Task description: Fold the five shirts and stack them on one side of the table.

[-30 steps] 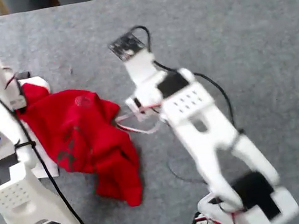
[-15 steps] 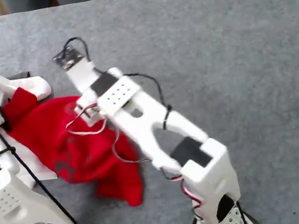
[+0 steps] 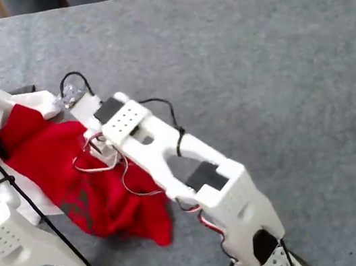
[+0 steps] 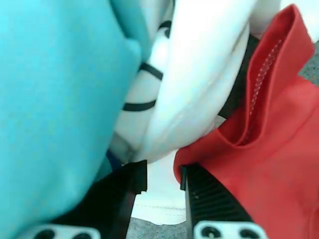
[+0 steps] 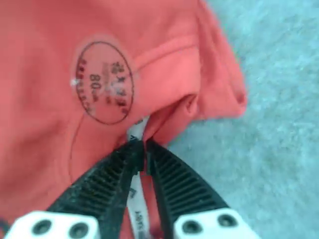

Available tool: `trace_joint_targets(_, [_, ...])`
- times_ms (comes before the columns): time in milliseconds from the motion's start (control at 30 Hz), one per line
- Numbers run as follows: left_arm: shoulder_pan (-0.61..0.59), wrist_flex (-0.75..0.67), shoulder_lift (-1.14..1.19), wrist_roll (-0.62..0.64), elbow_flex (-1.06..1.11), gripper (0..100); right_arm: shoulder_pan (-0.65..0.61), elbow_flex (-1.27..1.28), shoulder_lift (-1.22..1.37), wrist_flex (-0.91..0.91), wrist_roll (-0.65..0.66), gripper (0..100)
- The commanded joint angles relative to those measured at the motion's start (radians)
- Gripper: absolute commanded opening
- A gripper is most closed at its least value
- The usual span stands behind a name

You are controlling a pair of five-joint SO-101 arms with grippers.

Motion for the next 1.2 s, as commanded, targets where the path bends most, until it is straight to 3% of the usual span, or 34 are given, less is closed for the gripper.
trace_joint_targets(0, [-0.002, 0.015, -0.052, -0.008, -0.012, 14, 0.046, -0.102, -0.031, 0.183, 0.075, 1.3])
trace_joint_targets(267, [0.021, 0.018, -0.061, -0.008, -0.012, 14, 0.226, -0.188, -0.133, 0.408, 0.129, 1.3])
trace_joint_targets(500, [0.03, 0.034, -0.061, -0.008, 0.007, 14, 0.393, 0.005, -0.349, 0.408, 0.256, 1.3])
trace_joint_targets(600, [0.027, 0.034, -0.074, -0.008, 0.048, 14, 0.35, 0.033, -0.415, 0.39, 0.276, 1.3])
trace_joint_targets(767, [0.045, 0.034, -0.163, -0.008, 0.127, 14, 0.166, 0.03, -0.427, 0.367, 0.273, 2.5])
trace_joint_targets(1000, [0.081, 0.032, -0.295, -0.008, 0.223, 14, -0.015, 0.01, -0.318, 0.324, 0.018, 26.7])
trace_joint_targets(1167, [0.074, -0.003, -0.308, -0.003, 0.298, 14, -0.021, -0.054, -0.176, 0.201, -0.038, 27.2])
